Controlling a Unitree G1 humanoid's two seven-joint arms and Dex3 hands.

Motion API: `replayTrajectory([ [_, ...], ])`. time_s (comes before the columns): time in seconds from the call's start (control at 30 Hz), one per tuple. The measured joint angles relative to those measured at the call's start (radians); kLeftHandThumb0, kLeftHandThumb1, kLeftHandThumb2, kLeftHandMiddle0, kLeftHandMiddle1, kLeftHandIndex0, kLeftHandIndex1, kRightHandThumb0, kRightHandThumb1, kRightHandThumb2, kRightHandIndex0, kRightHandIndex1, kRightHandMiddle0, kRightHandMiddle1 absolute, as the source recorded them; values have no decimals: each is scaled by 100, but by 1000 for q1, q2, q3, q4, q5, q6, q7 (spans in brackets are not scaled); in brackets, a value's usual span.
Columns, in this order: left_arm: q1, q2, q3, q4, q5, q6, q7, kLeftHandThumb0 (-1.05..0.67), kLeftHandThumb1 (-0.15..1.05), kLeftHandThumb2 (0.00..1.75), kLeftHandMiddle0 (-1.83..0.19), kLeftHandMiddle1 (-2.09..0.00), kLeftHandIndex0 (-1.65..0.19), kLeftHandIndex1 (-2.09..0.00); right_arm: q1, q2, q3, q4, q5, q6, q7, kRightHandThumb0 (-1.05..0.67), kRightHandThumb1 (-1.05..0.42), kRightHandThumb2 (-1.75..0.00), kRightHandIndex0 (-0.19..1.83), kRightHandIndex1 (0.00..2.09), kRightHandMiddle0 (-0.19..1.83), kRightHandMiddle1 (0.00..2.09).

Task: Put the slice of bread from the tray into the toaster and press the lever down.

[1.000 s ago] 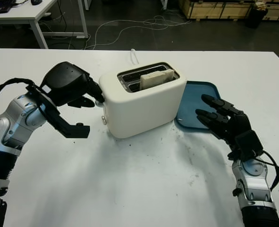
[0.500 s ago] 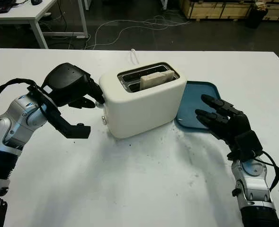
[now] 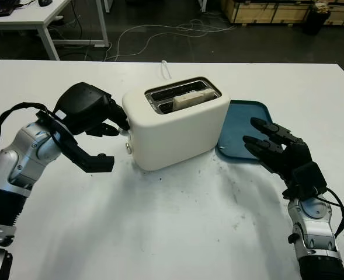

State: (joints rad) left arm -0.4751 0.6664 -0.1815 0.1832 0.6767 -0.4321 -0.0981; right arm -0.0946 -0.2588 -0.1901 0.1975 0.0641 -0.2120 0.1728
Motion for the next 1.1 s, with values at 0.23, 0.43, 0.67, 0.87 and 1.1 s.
replayTrajectory([
  [0.23,28,-61,-13,54,-8,20,34,-29,74,1,-84,-153,-132,0,5,-8,-7,-3,0,-2,1,-41,-90,0,91,0,70,0],
  [0.43,46,-84,-26,83,-24,37,64,-27,76,0,-78,-168,-131,0,5,-16,-14,-3,-1,-5,1,-40,-90,0,90,0,70,0],
  [0.67,53,-87,-32,88,-29,46,78,-27,74,0,-78,-167,-131,-1,5,-23,-14,-3,-1,-5,5,-41,-89,0,90,1,71,0],
  [0.87,53,-87,-37,88,-39,55,78,-28,75,1,-75,-174,-130,0,3,-23,-14,-2,-1,-5,11,-42,-89,0,91,0,71,0],
  [1.1,53,-87,-41,89,-48,62,78,-28,75,0,-75,-175,-129,0,-2,-23,-14,2,-1,-5,11,-43,-90,0,90,0,71,0],
])
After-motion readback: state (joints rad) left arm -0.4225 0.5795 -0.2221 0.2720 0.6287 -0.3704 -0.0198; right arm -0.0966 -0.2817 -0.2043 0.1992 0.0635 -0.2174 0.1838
